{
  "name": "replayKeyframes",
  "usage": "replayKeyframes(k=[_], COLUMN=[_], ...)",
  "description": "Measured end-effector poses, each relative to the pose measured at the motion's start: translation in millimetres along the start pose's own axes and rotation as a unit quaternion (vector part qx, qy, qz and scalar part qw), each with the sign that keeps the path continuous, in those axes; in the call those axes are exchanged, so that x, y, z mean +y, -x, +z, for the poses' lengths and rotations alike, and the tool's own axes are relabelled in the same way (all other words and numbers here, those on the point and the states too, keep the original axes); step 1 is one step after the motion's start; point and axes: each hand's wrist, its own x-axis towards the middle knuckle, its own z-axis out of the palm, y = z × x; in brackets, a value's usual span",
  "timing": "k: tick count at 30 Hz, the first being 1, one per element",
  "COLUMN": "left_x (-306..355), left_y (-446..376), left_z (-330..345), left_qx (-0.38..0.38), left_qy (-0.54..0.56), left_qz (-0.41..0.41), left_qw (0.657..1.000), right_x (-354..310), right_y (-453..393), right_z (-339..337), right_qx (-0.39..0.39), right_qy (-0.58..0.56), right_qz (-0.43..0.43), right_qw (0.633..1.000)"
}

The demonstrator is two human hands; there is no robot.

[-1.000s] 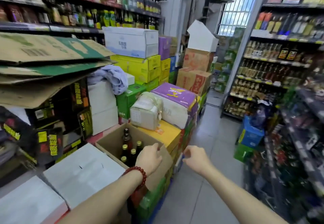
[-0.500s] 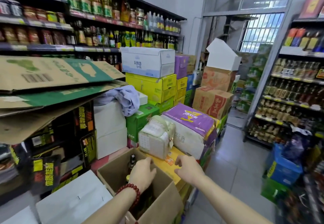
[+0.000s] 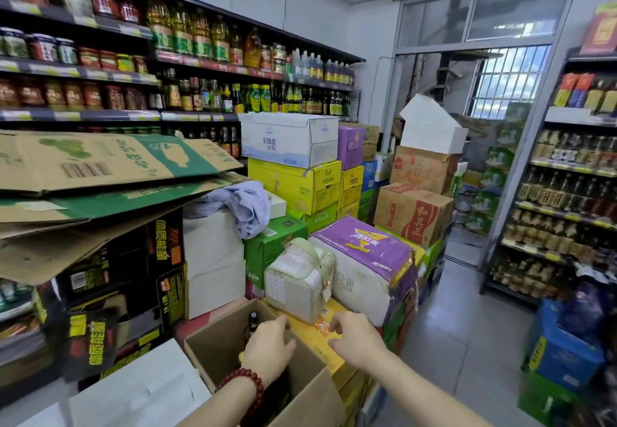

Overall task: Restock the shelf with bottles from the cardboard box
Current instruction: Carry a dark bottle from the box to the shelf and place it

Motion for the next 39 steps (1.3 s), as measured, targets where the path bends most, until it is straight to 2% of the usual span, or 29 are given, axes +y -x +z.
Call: replayKeyframes(k=[9, 23, 29, 34, 39], left_x=[-4, -91, -143, -173, -179], left_y=[13, 35, 23, 8, -10], left_z=[-2, -22, -23, -21, 0], left_qx=[0.006, 0.034, 0.034, 0.039, 0.014], left_qy=[0.003, 0.002, 0.023, 0.038, 0.048], left_qz=[0.005, -0.133, -0.185, -0.208, -0.233], left_qw=[1.000, 0.991, 0.982, 0.977, 0.971], right_x=[4, -44, -64, -66, -49], right_y=[2, -25, -57, -79, -104], right_z=[6, 78, 107, 122, 131], right_qx=[-0.015, -0.118, -0.138, -0.142, -0.193], right_qy=[0.020, 0.029, 0.053, 0.061, 0.074], right_qz=[-0.005, -0.075, -0.086, -0.072, -0.044], right_qw=[1.000, 0.990, 0.985, 0.985, 0.977])
